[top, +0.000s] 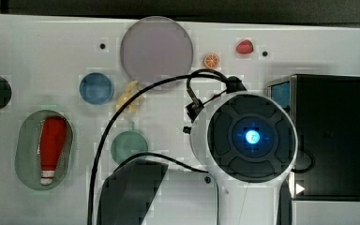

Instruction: Pick Ketchup from the table and place it in strainer.

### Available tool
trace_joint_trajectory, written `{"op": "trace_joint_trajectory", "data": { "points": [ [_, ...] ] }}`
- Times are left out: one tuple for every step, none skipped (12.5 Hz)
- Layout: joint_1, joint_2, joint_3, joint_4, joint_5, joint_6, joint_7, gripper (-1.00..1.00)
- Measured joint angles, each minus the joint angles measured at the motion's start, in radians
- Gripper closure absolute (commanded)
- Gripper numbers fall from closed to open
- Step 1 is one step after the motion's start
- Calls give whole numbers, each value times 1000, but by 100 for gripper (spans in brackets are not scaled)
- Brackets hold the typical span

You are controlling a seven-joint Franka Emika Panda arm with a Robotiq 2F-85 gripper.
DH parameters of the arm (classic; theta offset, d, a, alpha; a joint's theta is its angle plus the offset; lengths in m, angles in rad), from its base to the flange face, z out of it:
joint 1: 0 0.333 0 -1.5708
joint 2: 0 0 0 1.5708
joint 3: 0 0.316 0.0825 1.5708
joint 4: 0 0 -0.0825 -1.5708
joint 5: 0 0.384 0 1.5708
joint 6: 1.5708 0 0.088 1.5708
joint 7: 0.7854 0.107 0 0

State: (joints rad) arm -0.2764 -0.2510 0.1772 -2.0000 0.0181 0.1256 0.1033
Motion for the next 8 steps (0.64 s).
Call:
{"op": "trace_joint_trajectory", "data": {
  "points": [
    [3,-2,3,21,8,-36,1,-100],
    [9,-4,9,39,9,-42,2,-100],
    [11,-6,21,48,14,-41,2,-100],
    [22,-7,26,53,25,-41,2,-100],
    [32,-7,29,58,29,-39,2,-100],
    [36,-6,33,62,31,-34,2,-100],
    [39,-7,33,63,35,-38,2,-100],
    [38,-7,33,62,43,-46,2,-100]
  ]
}}
